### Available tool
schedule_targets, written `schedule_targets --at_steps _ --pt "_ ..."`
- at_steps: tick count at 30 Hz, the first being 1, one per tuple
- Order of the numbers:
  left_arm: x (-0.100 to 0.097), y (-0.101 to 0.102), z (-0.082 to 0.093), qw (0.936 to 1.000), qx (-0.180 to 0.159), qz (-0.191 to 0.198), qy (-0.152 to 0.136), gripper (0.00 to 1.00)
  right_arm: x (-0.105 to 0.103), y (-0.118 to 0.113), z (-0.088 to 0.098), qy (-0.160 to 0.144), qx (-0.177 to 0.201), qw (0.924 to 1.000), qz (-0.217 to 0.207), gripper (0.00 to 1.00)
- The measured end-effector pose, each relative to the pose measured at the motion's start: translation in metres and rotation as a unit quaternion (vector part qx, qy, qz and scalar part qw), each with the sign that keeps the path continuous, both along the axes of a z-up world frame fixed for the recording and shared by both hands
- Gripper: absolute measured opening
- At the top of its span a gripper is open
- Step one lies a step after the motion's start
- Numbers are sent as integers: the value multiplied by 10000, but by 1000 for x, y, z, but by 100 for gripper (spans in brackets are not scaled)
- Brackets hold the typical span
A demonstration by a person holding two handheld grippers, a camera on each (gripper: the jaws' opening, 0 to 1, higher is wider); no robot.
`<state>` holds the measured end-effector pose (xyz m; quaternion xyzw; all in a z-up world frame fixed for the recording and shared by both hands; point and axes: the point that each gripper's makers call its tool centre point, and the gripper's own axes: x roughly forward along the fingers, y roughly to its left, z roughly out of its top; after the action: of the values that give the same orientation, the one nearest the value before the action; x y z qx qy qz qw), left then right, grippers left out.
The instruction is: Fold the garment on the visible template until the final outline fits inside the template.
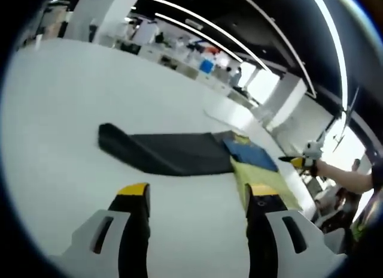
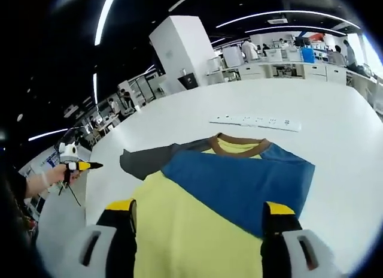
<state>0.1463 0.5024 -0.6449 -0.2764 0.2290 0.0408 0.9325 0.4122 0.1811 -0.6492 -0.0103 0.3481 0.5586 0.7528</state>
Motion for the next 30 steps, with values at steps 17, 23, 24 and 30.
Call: schedule_targets --at_steps 17,23,24,30 --pt "11 66 -22 9967 471 575 319 55 -17 -54 7 25 -74 9999 -145 95" --pt "16 88 -33 9951 166 907 368 51 -21 -75 5 152 -81 9991 -375 93" --pt "15 94 -37 9936 192 1027 423 49 -22 -77 5 172 -61 9989 -427 93" --pt "15 105 -53 9907 89 1205 625 47 -35 -102 0 257 -160 9980 -554 93"
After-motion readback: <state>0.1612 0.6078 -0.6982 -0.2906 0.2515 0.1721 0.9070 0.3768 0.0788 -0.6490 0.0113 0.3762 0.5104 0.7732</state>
